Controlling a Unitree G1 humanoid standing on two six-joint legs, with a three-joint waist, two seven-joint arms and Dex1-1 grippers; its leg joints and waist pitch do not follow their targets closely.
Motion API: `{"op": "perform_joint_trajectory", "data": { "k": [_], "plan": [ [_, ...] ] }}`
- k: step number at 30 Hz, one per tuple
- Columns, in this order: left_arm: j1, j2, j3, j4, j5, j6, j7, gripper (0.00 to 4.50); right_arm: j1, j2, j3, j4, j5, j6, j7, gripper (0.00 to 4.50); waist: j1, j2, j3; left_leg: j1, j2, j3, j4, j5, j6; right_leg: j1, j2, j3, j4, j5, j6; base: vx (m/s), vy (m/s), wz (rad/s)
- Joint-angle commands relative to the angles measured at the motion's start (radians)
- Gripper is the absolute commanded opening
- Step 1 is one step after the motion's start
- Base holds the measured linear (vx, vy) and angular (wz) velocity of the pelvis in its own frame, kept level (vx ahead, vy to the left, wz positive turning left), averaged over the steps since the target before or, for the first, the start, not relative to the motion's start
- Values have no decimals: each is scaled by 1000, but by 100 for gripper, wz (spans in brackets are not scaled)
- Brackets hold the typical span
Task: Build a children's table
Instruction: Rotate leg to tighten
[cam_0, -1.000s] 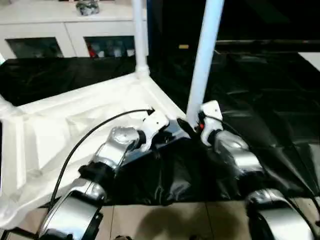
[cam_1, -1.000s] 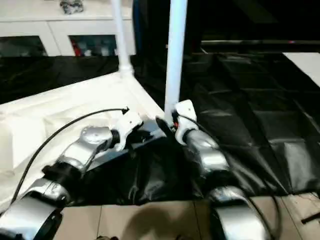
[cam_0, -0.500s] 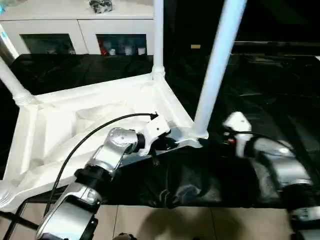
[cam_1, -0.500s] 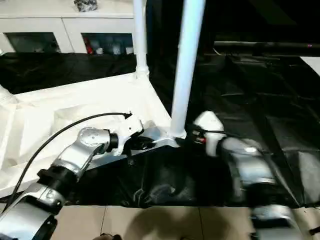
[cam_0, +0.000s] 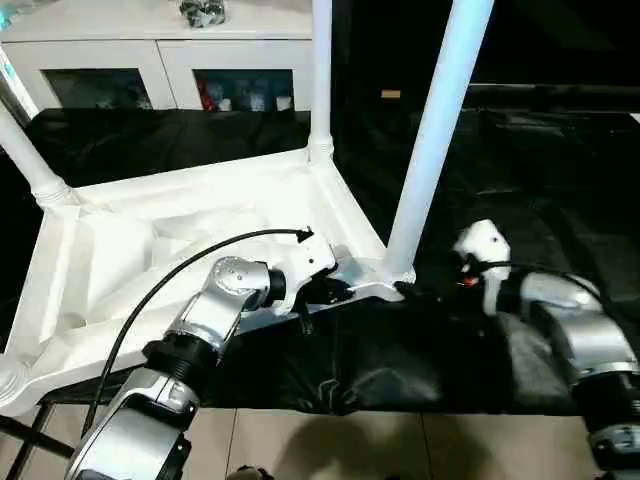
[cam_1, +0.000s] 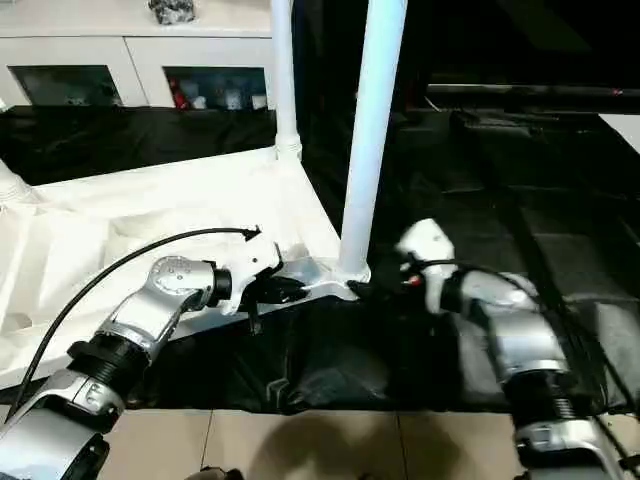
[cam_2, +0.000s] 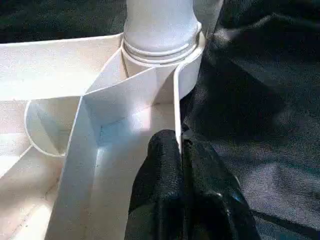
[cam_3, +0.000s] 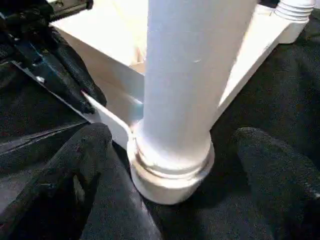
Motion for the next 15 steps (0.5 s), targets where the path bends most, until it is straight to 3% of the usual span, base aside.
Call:
{"op": "perform_joint_trajectory", "data": {
  "k": [1,10,15],
  "plan": [
    [12,-9,-1,-34,-29,-27,-12,0,-18,8,16,16,-20,-9,-17,435,-1,-23,-73,25,7,-3,-57,-338,60,41,-9,3,-65,-367,-165,0,0,0],
    [30,-4,-5,-53,-25,-26,-14,0,-53,44,28,73,-26,-34,-42,435,2,-24,-74,26,9,0,-54,-308,74,44,-10,5,-58,-317,-182,0,0,0],
    [40,2,-9,-69,-24,-18,-15,0,-75,58,26,109,-23,-54,-44,396,1,-26,-74,25,8,0,-53,-304,73,45,-10,5,-57,-318,-184,0,0,0]
  ]
}}
